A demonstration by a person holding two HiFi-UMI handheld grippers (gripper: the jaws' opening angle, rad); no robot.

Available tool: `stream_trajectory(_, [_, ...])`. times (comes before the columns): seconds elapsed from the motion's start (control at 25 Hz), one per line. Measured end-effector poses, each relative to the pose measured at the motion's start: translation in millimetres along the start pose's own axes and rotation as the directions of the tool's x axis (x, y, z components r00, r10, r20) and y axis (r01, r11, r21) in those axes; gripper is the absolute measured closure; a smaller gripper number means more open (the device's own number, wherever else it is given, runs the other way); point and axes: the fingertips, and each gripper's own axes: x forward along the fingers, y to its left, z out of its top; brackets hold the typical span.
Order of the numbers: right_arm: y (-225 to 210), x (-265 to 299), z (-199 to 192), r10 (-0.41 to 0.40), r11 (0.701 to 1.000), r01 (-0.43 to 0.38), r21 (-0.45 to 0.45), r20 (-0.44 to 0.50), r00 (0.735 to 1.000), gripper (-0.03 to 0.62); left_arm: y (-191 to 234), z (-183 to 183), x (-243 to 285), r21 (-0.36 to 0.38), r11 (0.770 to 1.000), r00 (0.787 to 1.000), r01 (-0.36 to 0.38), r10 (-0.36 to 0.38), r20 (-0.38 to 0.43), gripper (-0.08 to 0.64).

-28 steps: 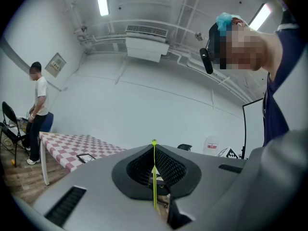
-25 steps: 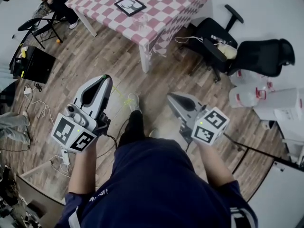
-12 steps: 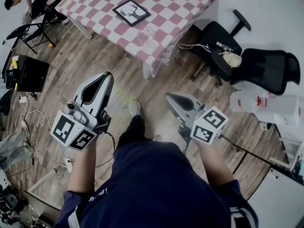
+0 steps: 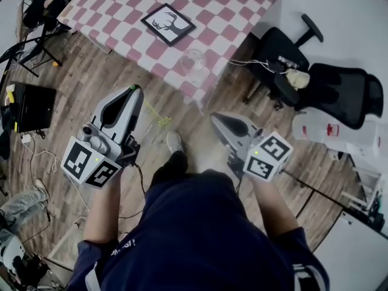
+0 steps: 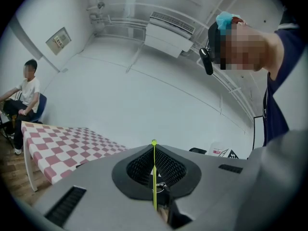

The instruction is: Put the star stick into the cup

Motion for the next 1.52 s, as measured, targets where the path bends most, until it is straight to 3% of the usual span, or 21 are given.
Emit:
stream_trajectory(0.52, [-47, 23, 33, -0.016, 0.999, 0.016, 0.036, 0.003, 1.0, 0.575, 44, 18, 62, -0.016, 1.0, 1.0, 0.0, 0.0, -0.002, 0.526])
stream_trajectory(1.12, [-132, 31, 46, 0.067, 0.995, -0.06, 0.08, -0.081, 0.994, 0.575, 85, 11, 149, -0.033, 0.992, 0.992, -0.124, 0.124, 0.021, 0.528])
stream_trajectory(1.52, [-163, 42, 44, 0.102, 0.99, -0.09, 0.105, -0.122, 0.987, 0.575, 116, -18, 183, -0.111, 0.978, 0.983, -0.179, 0.183, 0.028, 0.526])
